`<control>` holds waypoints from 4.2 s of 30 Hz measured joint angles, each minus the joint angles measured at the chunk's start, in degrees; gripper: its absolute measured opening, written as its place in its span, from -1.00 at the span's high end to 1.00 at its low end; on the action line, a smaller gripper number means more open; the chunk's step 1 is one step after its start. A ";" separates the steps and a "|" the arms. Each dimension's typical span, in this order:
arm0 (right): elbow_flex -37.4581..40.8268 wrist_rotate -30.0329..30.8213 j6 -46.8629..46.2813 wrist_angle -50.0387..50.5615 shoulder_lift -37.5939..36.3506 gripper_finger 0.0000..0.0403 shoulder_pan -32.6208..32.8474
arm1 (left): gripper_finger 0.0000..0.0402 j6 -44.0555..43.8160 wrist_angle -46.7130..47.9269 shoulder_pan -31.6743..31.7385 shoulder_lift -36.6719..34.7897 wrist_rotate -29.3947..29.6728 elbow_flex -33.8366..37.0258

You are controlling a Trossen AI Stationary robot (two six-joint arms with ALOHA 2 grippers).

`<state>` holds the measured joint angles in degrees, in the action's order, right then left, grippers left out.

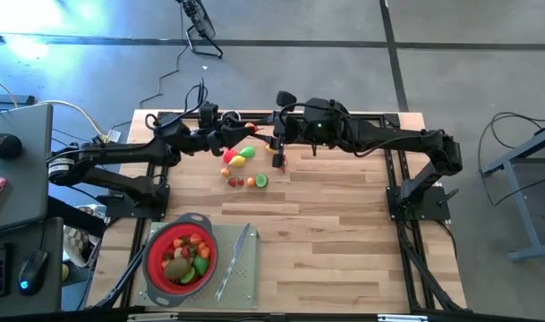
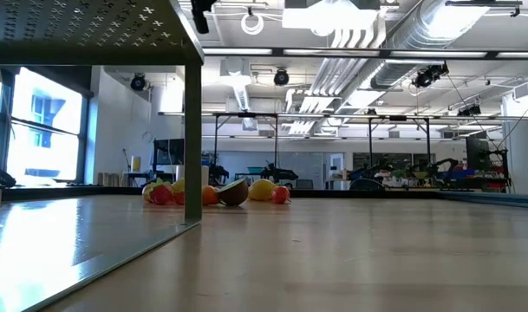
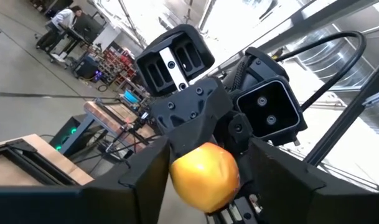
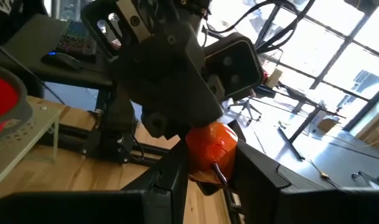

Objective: Pick & Place Fruit
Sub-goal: Put the pear into the red strainer bowl on the shelf

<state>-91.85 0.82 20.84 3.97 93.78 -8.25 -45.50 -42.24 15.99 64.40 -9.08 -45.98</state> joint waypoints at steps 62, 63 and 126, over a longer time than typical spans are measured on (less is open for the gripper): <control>-0.07 -4.92 -7.78 18.86 -10.12 -0.41 -1.16 | 0.36 1.25 16.18 0.02 -12.82 -12.38 -0.09; -0.07 -5.07 -7.78 18.91 -10.12 -0.39 -1.25 | 0.36 1.25 19.14 -0.14 -14.23 -12.42 -0.09; 0.00 4.87 -29.83 15.57 -9.88 -0.23 3.99 | 0.36 14.75 60.16 -77.66 -20.48 51.72 -0.04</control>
<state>-91.85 5.69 -8.99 19.53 83.90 -4.26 -30.74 17.92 -61.67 43.92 42.64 -46.02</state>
